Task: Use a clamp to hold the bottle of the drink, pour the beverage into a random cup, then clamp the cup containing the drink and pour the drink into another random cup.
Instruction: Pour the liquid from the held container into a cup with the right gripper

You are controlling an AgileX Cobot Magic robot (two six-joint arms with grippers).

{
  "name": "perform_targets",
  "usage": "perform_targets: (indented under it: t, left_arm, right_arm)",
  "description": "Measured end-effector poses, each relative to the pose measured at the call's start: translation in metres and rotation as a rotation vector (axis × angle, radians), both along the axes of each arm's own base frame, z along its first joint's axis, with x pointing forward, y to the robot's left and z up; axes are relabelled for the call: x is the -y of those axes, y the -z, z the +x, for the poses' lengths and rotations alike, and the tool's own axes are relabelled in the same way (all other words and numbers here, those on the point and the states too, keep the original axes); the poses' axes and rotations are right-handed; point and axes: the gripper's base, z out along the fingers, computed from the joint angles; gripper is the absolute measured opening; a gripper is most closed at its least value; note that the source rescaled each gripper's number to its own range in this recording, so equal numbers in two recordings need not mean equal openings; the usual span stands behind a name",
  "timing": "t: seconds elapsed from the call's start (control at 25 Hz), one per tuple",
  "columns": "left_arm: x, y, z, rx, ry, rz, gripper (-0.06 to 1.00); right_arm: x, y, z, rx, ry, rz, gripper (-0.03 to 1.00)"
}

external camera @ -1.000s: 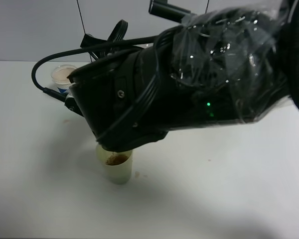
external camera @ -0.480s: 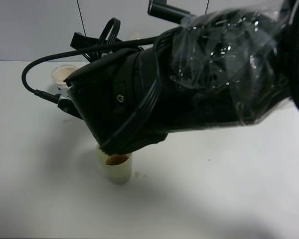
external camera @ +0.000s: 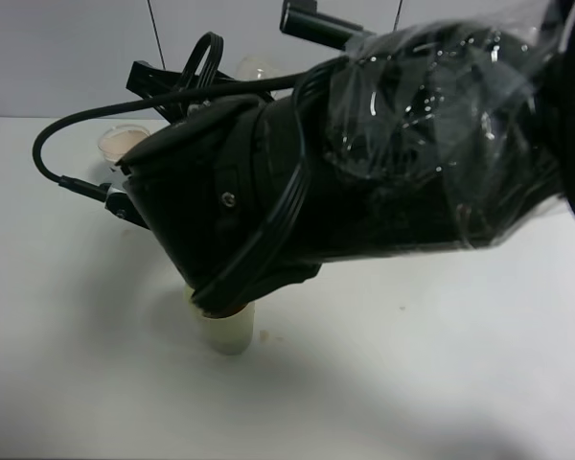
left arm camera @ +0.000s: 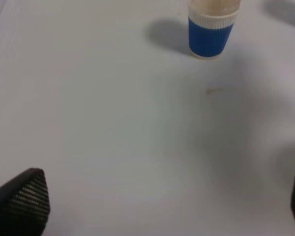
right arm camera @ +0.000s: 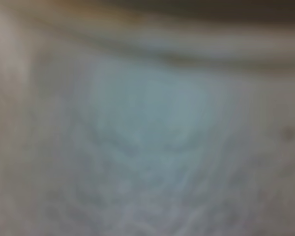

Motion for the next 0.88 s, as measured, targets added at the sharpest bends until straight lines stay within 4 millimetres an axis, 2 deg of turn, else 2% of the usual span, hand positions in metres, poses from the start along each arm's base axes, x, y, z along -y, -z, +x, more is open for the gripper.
perform_targets:
  t: [0.44, 0.88]
  left_arm:
    - [0.0, 0.0, 0.0, 0.0, 0.0, 0.0, 1.0]
    - [0.0, 0.0, 0.0, 0.0, 0.0, 0.0, 1.0]
  right_arm:
    - [-0.009, 0.0, -0.017, 0.001, -0.05, 0.0, 0.0]
    - [-0.008, -0.001, -0.02, 0.011, -0.036, -0.009, 0.0]
